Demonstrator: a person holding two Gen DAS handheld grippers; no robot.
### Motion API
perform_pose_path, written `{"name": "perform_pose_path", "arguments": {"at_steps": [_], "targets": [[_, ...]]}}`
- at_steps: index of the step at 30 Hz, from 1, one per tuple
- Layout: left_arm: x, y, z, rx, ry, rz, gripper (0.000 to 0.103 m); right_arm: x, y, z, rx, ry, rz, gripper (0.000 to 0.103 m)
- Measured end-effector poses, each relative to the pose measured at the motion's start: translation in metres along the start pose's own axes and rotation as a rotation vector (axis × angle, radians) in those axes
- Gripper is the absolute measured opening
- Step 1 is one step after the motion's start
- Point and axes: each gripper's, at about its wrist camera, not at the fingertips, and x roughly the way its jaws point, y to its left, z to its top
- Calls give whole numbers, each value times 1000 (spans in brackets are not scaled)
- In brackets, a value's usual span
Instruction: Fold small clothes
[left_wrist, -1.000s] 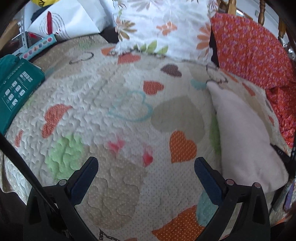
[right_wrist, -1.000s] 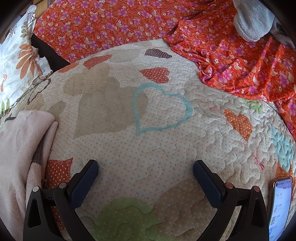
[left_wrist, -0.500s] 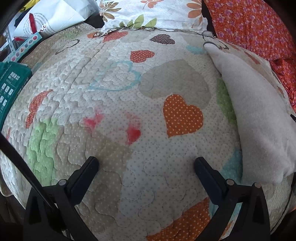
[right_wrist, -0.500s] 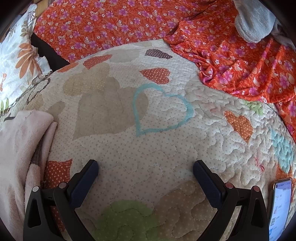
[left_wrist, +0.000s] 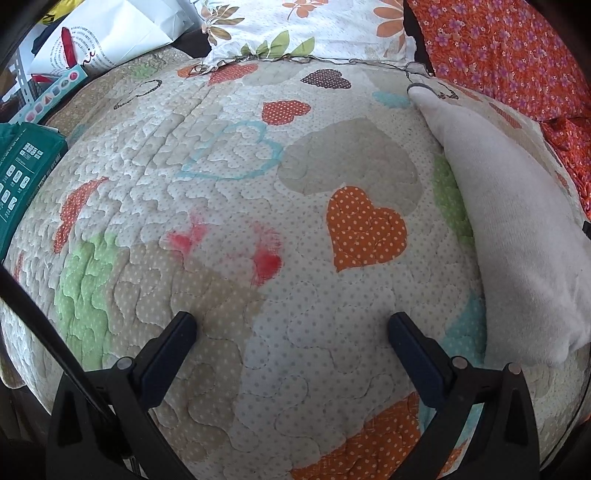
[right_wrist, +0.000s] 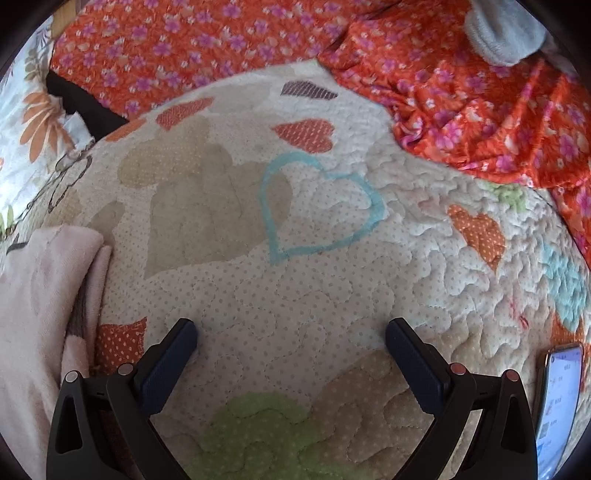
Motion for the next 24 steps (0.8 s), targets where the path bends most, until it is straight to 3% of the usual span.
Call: {"name": "perform_pose_path", "arguments": {"at_steps": [9, 11, 14, 17, 21, 24], "targets": [[-14, 5, -7, -8, -10, -59, 100, -18, 0, -13, 68, 39, 96, 103], [-22, 7, -7, -20, -27, -88, 93, -25, 1, -17, 77, 51, 117, 100], [-36, 7, -4, -26, -78, -122, 92, -39, 2, -19, 90, 51, 162, 93], [-51, 8, 1, -24, -134, -144, 92, -60, 9, -20, 45, 0, 185, 86], [-56, 5, 13, -19, -141, -197, 92, -95, 28, -30, -35, -147, 178, 86], [-51, 1, 30, -17, -115, -222, 92, -95, 46, -36, -79, -135, 227, 86]]}}
